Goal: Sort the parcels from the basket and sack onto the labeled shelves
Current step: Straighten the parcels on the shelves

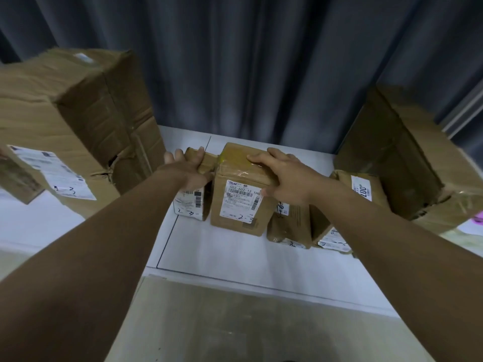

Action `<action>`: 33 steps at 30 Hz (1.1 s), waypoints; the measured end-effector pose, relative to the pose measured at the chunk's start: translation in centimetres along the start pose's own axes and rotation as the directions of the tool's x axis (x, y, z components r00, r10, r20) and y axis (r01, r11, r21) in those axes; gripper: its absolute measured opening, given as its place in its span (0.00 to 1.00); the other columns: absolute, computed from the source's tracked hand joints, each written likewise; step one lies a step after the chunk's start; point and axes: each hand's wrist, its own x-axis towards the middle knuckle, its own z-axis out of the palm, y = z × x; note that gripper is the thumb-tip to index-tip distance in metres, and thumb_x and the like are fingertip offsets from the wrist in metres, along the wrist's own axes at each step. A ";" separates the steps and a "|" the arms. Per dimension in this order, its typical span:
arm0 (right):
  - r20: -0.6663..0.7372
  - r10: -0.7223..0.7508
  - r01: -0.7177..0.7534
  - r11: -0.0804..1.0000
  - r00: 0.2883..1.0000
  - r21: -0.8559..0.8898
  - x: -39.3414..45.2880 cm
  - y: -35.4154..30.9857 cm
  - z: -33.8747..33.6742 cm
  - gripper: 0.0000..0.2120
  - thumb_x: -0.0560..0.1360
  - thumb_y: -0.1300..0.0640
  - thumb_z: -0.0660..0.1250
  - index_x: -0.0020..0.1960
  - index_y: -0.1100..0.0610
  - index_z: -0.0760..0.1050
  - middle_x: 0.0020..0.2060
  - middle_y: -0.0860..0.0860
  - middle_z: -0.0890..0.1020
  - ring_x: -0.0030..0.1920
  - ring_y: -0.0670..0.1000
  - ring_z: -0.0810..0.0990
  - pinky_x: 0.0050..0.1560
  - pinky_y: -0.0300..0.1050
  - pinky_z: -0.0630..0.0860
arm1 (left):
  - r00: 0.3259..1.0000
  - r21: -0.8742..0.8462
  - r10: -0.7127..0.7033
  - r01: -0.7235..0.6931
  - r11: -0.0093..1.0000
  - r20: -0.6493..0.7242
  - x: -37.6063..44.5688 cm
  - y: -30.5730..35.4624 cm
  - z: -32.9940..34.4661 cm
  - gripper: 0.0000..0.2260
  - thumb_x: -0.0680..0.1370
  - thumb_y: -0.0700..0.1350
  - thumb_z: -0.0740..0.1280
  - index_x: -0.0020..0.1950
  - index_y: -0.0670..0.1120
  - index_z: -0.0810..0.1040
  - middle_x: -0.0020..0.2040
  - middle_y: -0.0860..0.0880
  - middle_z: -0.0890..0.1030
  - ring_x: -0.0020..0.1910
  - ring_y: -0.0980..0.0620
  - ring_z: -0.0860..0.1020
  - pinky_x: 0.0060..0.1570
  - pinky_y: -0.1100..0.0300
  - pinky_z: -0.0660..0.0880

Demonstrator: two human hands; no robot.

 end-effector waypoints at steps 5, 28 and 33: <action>0.030 0.011 -0.011 1.000 0.999 -0.006 0.0 -0.1 -0.2 0.36 0.76 0.58 0.68 0.76 0.42 0.53 0.75 0.52 0.56 0.73 0.59 0.56 0.69 0.55 0.62 | 0.999 -0.169 -0.038 0.043 0.985 0.030 -1.2 0.4 0.3 0.36 0.78 0.63 0.58 0.77 0.61 0.39 0.76 0.46 0.50 0.75 0.38 0.45 0.71 0.42 0.53; 0.014 0.096 -0.095 0.994 0.995 -0.056 -0.5 0.1 -0.2 0.39 0.75 0.57 0.67 0.76 0.38 0.49 0.78 0.55 0.50 0.76 0.65 0.48 0.72 0.60 0.58 | 0.993 -0.376 -0.049 0.004 0.926 -0.111 -1.9 1.2 2.9 0.29 0.80 0.64 0.52 0.78 0.61 0.46 0.76 0.45 0.51 0.74 0.39 0.48 0.71 0.43 0.53; -0.079 0.085 -0.092 0.992 0.993 -0.084 -1.5 -1.3 0.3 0.37 0.75 0.49 0.68 0.77 0.40 0.51 0.79 0.52 0.40 0.78 0.61 0.36 0.76 0.61 0.45 | 0.982 -0.427 -0.031 -0.053 0.903 -0.188 -2.7 1.3 3.0 0.28 0.80 0.64 0.51 0.78 0.60 0.46 0.78 0.48 0.49 0.76 0.39 0.46 0.70 0.39 0.54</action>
